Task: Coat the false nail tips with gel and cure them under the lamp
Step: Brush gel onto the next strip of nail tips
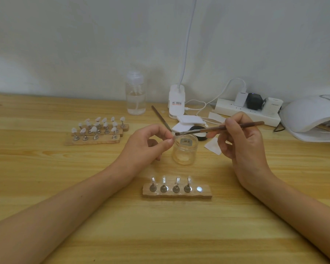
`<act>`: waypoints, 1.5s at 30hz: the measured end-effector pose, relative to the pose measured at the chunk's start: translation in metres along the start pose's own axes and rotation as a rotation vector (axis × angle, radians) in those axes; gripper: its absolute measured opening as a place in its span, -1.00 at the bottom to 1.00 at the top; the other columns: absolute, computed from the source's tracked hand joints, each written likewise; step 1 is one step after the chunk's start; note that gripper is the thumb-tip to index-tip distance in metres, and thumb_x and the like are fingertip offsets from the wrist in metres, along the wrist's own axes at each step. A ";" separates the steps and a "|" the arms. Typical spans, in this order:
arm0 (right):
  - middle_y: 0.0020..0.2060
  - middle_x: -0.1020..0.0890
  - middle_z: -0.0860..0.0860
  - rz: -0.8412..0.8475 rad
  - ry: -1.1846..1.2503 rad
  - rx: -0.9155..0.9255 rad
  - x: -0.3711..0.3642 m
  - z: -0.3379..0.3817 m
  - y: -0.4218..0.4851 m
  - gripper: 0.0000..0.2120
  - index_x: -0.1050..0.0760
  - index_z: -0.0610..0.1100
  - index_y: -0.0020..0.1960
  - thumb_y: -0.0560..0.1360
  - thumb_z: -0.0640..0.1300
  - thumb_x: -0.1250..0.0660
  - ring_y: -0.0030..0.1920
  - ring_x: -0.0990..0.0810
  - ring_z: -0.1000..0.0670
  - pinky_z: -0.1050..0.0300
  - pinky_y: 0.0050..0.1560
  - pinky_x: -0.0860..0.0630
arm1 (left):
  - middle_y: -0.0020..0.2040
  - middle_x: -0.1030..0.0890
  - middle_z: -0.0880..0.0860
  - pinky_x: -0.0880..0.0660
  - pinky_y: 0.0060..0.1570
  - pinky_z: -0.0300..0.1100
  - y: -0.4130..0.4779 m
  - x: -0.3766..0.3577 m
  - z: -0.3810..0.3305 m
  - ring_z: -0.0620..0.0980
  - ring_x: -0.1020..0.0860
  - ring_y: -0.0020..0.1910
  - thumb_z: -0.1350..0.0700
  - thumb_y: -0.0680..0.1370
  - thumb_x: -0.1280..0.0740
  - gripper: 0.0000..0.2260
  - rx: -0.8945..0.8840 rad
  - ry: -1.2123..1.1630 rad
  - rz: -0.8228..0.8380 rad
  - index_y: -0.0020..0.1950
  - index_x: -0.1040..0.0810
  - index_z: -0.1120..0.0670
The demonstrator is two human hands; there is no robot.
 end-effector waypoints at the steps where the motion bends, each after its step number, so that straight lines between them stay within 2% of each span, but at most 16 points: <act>1: -0.23 -0.71 -0.12 0.016 -0.009 0.000 -0.001 0.001 -0.001 -0.77 -0.45 0.14 -0.27 0.58 0.03 -0.28 -0.46 -0.45 0.07 0.30 -0.52 -0.31 | -0.17 -0.61 -0.20 -0.48 -0.30 -0.36 0.000 0.000 0.000 -0.18 -0.48 -0.41 0.16 0.54 -0.41 -0.95 0.001 0.002 -0.002 -0.11 -0.60 0.02; 4: -0.23 -0.71 -0.12 0.013 -0.033 -0.007 -0.002 0.002 -0.002 -0.82 -0.44 0.10 -0.24 0.52 0.08 -0.30 -0.47 -0.45 0.07 0.29 -0.51 -0.31 | -0.19 -0.61 -0.21 -0.47 -0.31 -0.37 0.000 0.000 0.000 -0.19 -0.48 -0.41 0.15 0.53 -0.42 -0.94 0.005 0.001 -0.004 -0.12 -0.60 0.01; 9: -0.26 -0.71 -0.11 -0.018 -0.074 -0.010 -0.001 0.000 -0.002 -0.71 -0.45 0.11 -0.27 0.62 -0.07 -0.25 -0.47 -0.42 0.07 0.30 -0.48 -0.34 | -0.16 -0.62 -0.19 -0.47 -0.31 -0.37 0.000 0.000 0.000 -0.17 -0.48 -0.40 0.16 0.53 -0.42 -0.95 0.010 -0.005 -0.003 -0.11 -0.61 0.03; 13: -0.28 -0.71 -0.11 -0.026 -0.118 -0.007 0.002 -0.001 -0.002 -0.77 -0.41 -0.01 -0.20 0.64 -0.10 -0.24 -0.47 -0.40 0.05 0.29 -0.47 -0.34 | -0.13 -0.63 -0.18 -0.47 -0.30 -0.37 0.000 0.001 0.000 -0.17 -0.49 -0.40 0.15 0.54 -0.41 -0.94 0.007 -0.005 0.004 -0.11 -0.61 0.00; 21: -0.38 -0.66 -0.08 -0.139 -0.104 0.006 0.016 0.002 0.000 -0.72 -0.43 0.00 -0.24 0.65 -0.15 -0.22 -0.41 -0.43 -0.04 0.31 -0.48 -0.33 | -0.18 -0.61 -0.18 -0.46 -0.34 -0.35 0.001 -0.001 0.001 -0.16 -0.47 -0.43 0.20 0.54 -0.41 -0.91 0.000 0.006 -0.005 -0.12 -0.60 0.02; 24: -0.41 -0.64 -0.07 -0.159 -0.089 0.014 0.022 0.005 0.000 -0.64 -0.45 0.07 -0.31 0.64 -0.17 -0.23 -0.49 -0.40 0.04 0.31 -0.50 -0.32 | -0.18 -0.61 -0.18 -0.45 -0.36 -0.36 0.002 -0.001 0.002 -0.18 -0.47 -0.44 0.20 0.53 -0.42 -0.90 0.002 0.019 -0.005 -0.12 -0.60 0.02; 28: -0.44 -0.62 -0.05 -0.206 -0.096 -0.011 0.031 0.004 0.002 -0.68 -0.41 0.00 -0.29 0.64 -0.19 -0.22 -0.52 -0.41 0.06 0.30 -0.52 -0.30 | -0.17 -0.62 -0.17 -0.46 -0.36 -0.37 0.002 -0.001 0.002 -0.19 -0.48 -0.43 0.19 0.54 -0.42 -0.91 0.005 0.027 -0.003 -0.12 -0.60 0.01; 30: -0.41 -0.63 -0.06 -0.166 -0.059 0.006 0.032 0.005 0.003 -0.68 -0.42 0.01 -0.28 0.64 -0.19 -0.21 -0.50 -0.44 0.04 0.27 -0.53 -0.29 | -0.16 -0.62 -0.17 -0.46 -0.35 -0.37 0.001 0.000 0.003 -0.19 -0.48 -0.42 0.18 0.54 -0.42 -0.92 0.005 0.027 0.000 -0.12 -0.61 0.01; 32: -0.34 -0.65 -0.09 -0.049 -0.049 0.084 0.031 0.007 0.003 -0.75 -0.44 0.00 -0.21 0.62 -0.20 -0.20 -0.49 -0.49 0.02 0.26 -0.54 -0.33 | -0.16 -0.62 -0.17 -0.47 -0.35 -0.36 0.002 0.000 0.003 -0.19 -0.49 -0.42 0.18 0.53 -0.42 -0.92 0.006 0.027 -0.001 -0.11 -0.61 0.01; 35: -0.27 -0.64 -0.10 0.096 -0.122 0.193 0.028 0.010 0.002 -0.87 -0.40 -0.10 -0.12 0.55 -0.29 -0.17 -0.43 -0.55 -0.04 0.22 -0.52 -0.42 | -0.14 -0.63 -0.17 -0.47 -0.34 -0.36 0.002 0.000 0.003 -0.19 -0.49 -0.42 0.18 0.53 -0.42 -0.92 0.012 0.035 -0.001 -0.11 -0.61 0.00; 41: -0.35 -0.57 -0.08 0.115 -0.124 0.239 0.035 0.012 0.002 -0.89 -0.33 -0.20 -0.16 0.44 -0.38 -0.12 -0.48 -0.48 -0.07 0.16 -0.54 -0.43 | -0.13 -0.63 -0.16 -0.47 -0.33 -0.37 0.002 0.000 0.002 -0.18 -0.49 -0.42 0.18 0.54 -0.41 -0.93 0.003 0.038 0.001 -0.10 -0.61 0.02; 45: -0.34 -0.59 -0.07 0.078 -0.136 0.251 0.044 0.019 0.010 -0.87 -0.36 -0.15 -0.14 0.50 -0.35 -0.13 -0.46 -0.49 -0.06 0.18 -0.52 -0.43 | -0.19 -0.62 -0.18 -0.47 -0.33 -0.37 0.001 0.000 0.002 -0.18 -0.49 -0.42 0.18 0.54 -0.41 -0.93 0.004 0.034 0.005 -0.10 -0.61 0.02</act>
Point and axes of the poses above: each hand's wrist, its own y-axis towards the middle knuckle, its own x-axis out of the back of the hand, z = x × y, the point moved 1 cm from there along y, towards the middle knuckle
